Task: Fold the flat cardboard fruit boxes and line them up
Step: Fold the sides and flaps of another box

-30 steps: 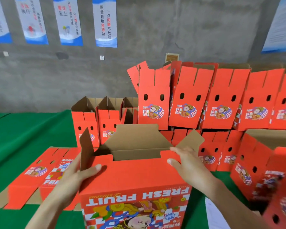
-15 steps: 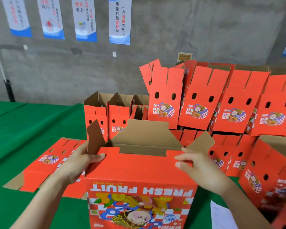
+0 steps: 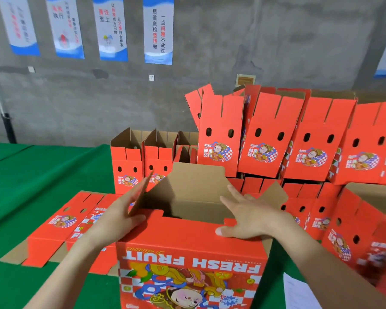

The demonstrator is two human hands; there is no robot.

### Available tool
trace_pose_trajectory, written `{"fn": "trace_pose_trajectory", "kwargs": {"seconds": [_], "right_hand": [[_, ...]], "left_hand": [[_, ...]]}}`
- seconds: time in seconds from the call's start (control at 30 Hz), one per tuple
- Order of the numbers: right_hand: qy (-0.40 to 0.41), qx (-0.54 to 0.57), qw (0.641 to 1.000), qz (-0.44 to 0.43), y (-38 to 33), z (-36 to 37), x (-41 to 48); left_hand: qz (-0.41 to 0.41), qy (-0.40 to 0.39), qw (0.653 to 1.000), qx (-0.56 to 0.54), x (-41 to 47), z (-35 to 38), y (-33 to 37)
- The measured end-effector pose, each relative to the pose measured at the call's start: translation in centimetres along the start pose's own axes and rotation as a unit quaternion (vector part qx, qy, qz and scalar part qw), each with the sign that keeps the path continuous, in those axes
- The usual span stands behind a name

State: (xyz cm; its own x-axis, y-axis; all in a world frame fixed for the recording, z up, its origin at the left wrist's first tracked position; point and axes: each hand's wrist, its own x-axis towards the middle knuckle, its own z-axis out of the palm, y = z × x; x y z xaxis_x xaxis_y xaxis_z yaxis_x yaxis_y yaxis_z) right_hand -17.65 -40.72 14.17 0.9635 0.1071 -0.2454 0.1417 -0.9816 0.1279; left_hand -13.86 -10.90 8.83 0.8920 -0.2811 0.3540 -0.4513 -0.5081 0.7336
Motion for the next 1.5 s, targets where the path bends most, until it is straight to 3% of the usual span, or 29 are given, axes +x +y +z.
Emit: {"fn": "trace_pose_trajectory", "kwargs": {"seconds": [0.1,0.2,0.27,0.37,0.47,0.53,0.6,0.63,0.7,0.8,0.93,1.07,1.2,1.3,1.4,1.5], "right_hand": [[-0.021,-0.027,0.999,-0.005,-0.1,-0.9,0.6],[0.006,-0.028,1.000,-0.012,0.0,-0.2,0.8],[0.048,-0.026,0.998,-0.018,0.3,0.5,0.6],[0.170,-0.043,0.983,-0.045,0.2,1.6,-0.1],[0.369,-0.001,0.926,-0.086,0.1,2.5,-1.0],[0.499,0.142,0.851,-0.082,0.3,3.2,-1.4],[0.549,0.320,0.771,-0.040,0.9,4.0,-1.7],[0.530,0.396,0.750,-0.023,1.2,4.3,-1.9],[0.466,0.452,0.759,-0.050,1.5,4.9,-2.4],[0.422,0.371,0.816,-0.138,1.1,6.1,-2.9],[0.433,0.368,0.807,-0.159,1.6,6.3,-3.1],[0.395,0.414,0.807,-0.147,1.8,6.5,-3.1],[0.374,0.404,0.824,-0.130,1.4,7.5,-2.7],[0.346,0.369,0.848,-0.156,1.6,7.4,-2.4],[0.306,0.379,0.861,-0.146,1.8,7.0,-2.1],[0.321,0.408,0.847,-0.112,1.5,6.7,-1.5]], "left_hand": [[0.093,0.002,0.986,0.138,0.1,0.4,0.5],[0.028,-0.088,0.985,0.148,0.1,0.7,0.3],[-0.019,-0.089,0.986,0.143,0.7,0.6,0.3],[0.062,-0.090,0.981,0.163,2.3,0.8,0.7],[0.067,-0.102,0.986,0.115,2.9,1.2,1.0],[0.068,-0.088,0.990,0.083,2.8,1.2,1.1],[0.069,-0.080,0.993,0.060,2.6,1.1,1.1],[0.067,-0.079,0.993,0.053,2.5,1.1,1.1],[0.064,-0.082,0.993,0.051,2.4,1.2,1.0],[0.046,-0.081,0.994,0.050,2.3,1.2,1.0],[0.028,-0.091,0.995,0.042,2.1,1.4,0.9],[0.023,-0.115,0.986,0.121,2.5,1.6,0.7],[-0.056,-0.145,0.960,0.232,3.6,2.2,1.4],[-0.066,-0.137,0.943,0.295,4.5,2.6,1.9],[-0.056,-0.120,0.959,0.250,4.6,2.7,1.6],[0.030,-0.055,0.989,0.134,4.1,2.2,1.3]]}}
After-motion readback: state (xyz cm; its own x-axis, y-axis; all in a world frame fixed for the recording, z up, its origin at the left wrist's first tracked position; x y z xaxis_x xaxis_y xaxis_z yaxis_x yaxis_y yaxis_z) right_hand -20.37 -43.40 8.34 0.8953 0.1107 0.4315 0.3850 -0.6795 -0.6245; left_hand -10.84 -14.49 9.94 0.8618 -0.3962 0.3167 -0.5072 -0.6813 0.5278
